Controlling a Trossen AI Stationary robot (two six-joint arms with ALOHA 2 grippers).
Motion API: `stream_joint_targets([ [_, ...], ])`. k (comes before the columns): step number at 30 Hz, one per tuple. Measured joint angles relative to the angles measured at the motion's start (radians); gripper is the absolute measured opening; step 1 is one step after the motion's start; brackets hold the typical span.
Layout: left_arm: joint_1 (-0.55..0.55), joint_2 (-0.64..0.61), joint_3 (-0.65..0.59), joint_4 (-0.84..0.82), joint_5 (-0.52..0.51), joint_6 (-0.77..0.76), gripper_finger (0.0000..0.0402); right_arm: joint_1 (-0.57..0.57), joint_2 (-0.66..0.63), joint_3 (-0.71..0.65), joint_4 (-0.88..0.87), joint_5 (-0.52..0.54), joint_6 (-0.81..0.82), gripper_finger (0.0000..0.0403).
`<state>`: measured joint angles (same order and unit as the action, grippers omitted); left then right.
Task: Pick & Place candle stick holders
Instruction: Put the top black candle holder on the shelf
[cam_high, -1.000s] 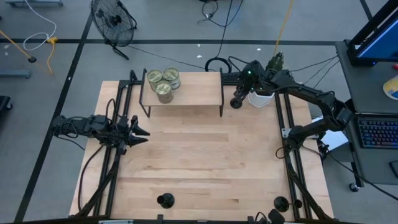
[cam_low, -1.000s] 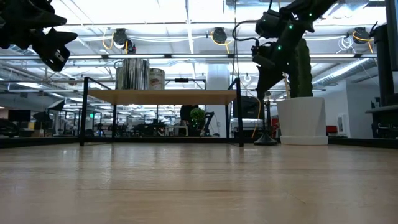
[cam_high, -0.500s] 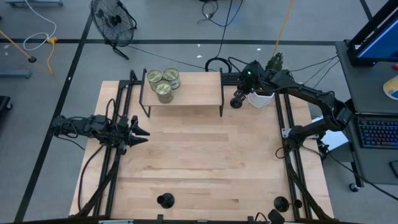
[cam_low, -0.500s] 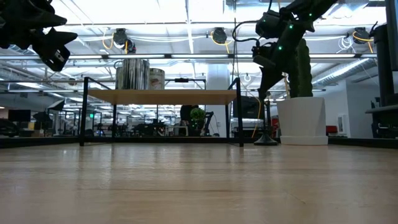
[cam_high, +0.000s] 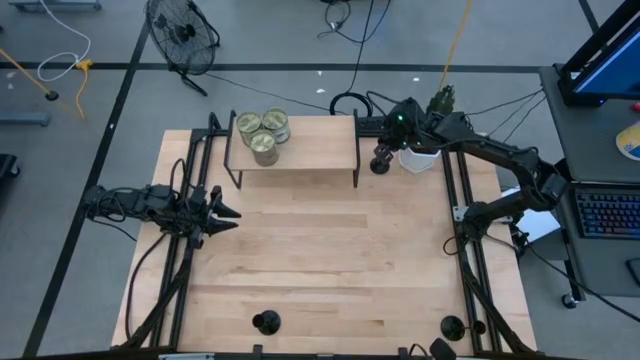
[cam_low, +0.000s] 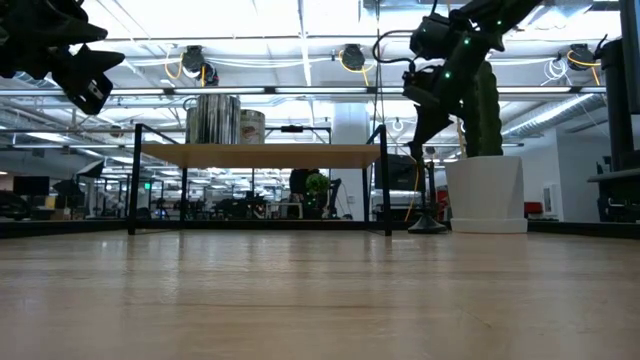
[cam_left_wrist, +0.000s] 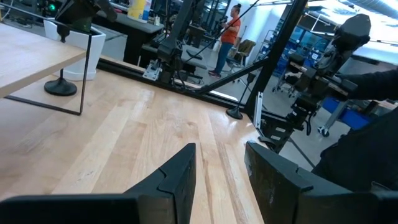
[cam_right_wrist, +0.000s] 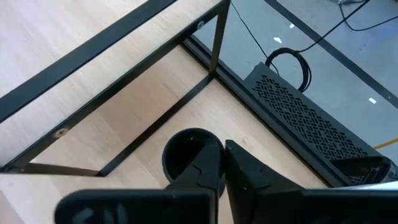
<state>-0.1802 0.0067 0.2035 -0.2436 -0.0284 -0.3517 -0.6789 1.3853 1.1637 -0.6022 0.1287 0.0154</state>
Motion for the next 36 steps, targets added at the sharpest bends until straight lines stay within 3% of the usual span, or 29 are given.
stream_joint_targets([
  [22, 0.0, 0.0, 0.0, 0.0, 0.005, -0.002, 0.0143, 0.039, -0.042, -0.002, 0.013, 0.026, 0.027, 0.0002],
  [36, 0.0, 0.0, 0.0, 0.0, 0.004, -0.001, 0.0143, 0.039, -0.058, 0.0, -0.022, -0.133, 0.196, 0.0001],
])
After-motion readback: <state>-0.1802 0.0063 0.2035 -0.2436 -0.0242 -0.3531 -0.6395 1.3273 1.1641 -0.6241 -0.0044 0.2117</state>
